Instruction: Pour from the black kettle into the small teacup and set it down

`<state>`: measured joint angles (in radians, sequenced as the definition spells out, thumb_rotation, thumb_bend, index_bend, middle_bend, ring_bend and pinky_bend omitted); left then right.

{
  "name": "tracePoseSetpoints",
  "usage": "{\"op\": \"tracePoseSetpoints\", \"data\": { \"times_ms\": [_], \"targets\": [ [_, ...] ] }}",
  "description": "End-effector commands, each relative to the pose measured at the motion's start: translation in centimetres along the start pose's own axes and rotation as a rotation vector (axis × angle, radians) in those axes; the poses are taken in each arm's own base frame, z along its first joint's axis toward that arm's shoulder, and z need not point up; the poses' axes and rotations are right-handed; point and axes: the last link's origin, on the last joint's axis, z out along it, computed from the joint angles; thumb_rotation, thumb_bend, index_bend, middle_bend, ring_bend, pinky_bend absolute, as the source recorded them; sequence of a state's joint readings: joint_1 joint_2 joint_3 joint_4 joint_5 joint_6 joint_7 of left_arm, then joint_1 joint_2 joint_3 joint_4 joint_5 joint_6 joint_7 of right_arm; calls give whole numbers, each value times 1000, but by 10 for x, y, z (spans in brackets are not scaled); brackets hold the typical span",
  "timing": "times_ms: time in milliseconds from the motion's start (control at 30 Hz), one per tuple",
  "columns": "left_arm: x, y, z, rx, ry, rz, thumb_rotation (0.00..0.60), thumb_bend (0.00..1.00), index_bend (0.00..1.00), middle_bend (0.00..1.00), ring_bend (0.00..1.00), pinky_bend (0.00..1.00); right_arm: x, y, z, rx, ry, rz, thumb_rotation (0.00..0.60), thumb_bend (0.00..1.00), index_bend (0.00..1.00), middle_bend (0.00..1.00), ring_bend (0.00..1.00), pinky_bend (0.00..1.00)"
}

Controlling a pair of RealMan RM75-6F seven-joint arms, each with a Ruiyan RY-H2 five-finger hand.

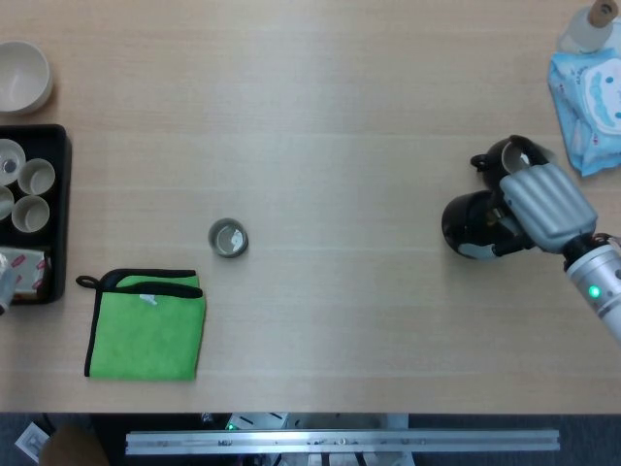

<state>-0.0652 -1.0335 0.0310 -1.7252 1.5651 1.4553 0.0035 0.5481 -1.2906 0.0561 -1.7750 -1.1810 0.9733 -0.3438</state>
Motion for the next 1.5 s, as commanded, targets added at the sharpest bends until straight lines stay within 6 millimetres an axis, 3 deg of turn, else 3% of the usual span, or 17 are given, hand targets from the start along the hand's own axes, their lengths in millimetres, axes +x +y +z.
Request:
{"op": "tracePoseSetpoints", "data": {
  "times_ms": [33, 333, 767, 967, 1200, 1500],
  "targets": [
    [0, 0, 0, -1, 0, 0, 600, 392, 166, 118, 119, 126, 2, 1, -1, 1, -1, -4, 324, 0, 1000, 936, 851, 0],
    [1, 2, 0, -3, 2, 5, 600, 392, 166, 120, 119, 126, 8, 0, -3, 1, 9, -16, 323, 9, 1000, 940, 851, 0],
    [2, 2, -1, -8, 4, 2, 600, 392, 165, 120, 119, 126, 12, 0, -4, 1, 34, -40, 348, 372, 1000, 944, 854, 0],
    [2, 2, 0, -10, 4, 2, 600, 392, 166, 120, 119, 126, 15, 1, -4, -3, 42, -50, 367, 388, 1000, 944, 854, 2],
    [2, 3, 1, -13, 6, 4, 600, 392, 165, 120, 119, 126, 20, 3, -5, -17, 54, -73, 450, 389, 1000, 938, 852, 2],
    [0, 4, 6, -29, -4, 19, 600, 392, 166, 120, 119, 126, 27, 4, -6, -27, 83, -76, 469, 388, 1000, 935, 852, 2]
  ]
}}
